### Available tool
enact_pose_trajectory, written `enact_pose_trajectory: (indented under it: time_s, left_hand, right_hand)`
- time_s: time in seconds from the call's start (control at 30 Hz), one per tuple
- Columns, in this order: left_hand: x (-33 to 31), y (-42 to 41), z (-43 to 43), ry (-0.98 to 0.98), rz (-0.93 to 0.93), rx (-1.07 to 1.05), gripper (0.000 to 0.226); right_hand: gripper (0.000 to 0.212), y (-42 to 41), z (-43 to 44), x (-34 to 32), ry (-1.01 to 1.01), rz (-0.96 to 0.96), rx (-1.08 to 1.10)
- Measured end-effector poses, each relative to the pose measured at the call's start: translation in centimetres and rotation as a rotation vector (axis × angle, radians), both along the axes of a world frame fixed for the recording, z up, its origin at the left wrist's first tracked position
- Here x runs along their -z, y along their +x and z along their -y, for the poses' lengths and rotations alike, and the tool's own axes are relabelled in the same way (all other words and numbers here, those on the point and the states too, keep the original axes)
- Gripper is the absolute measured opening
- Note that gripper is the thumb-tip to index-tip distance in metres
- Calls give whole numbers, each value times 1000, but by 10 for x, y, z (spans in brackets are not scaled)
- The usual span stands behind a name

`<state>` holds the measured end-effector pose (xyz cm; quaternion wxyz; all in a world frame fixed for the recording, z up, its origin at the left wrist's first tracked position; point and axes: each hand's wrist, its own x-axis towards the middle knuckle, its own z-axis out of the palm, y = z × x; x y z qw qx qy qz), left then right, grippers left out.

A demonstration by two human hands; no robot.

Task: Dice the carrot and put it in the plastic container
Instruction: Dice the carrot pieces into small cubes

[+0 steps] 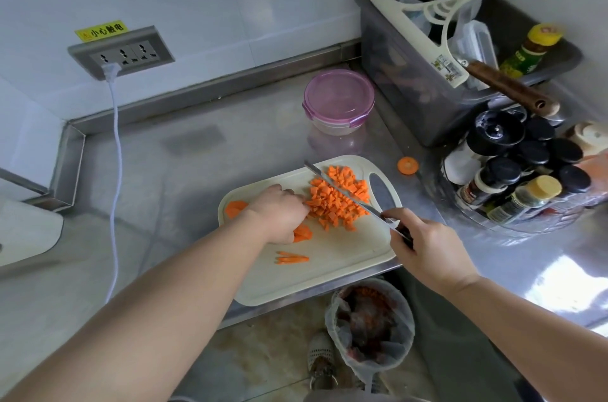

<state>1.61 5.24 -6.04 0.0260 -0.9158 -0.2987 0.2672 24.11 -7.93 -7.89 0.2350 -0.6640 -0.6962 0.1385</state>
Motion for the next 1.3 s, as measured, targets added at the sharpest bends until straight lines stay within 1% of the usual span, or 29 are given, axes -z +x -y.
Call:
enact_pose_trajectory:
  time_s: [0.17, 0.3, 0.43, 0.53, 0.67, 0.8, 0.87, 0.97, 1.13, 1.3]
  left_hand:
    - [4, -5, -4, -90, 39, -122, 28]
    - [8, -7, -6, -132, 68, -181, 35]
    - [8, -6, -8, -167, 74, -246, 30]
    - [0, -10, -12, -210, 114, -330, 24]
    - [-13, -21, 3, -191, 198, -315, 19]
    - [-5, -34, 39, -254, 194, -258, 16]
    - [1, -39, 48, -248, 212, -255, 15]
    - [9, -44, 53, -217, 258, -281, 14]
    - [14, -47, 56, -223, 310, -355, 23]
    - [19, -42, 64, -220, 339, -432, 16]
  right_hand:
    - [32, 0, -1, 0, 24, -16, -18]
    - [32, -2, -1, 0, 14, -24, -18]
    - [31, -5, 0, -1, -1, -27, -24]
    - [27, -8, 0, -5, 10, -36, -23]
    - [29, -12, -1, -6, 8, -46, -17]
    - [31, -17, -2, -4, -7, -56, 0]
    - [31, -20, -2, -3, -14, -63, -4]
    - [30, -24, -2, -4, -21, -52, -15]
    - [30, -28, -1, -4, -29, -40, -43]
    - [30, -28, 1, -4, -71, -45, -31]
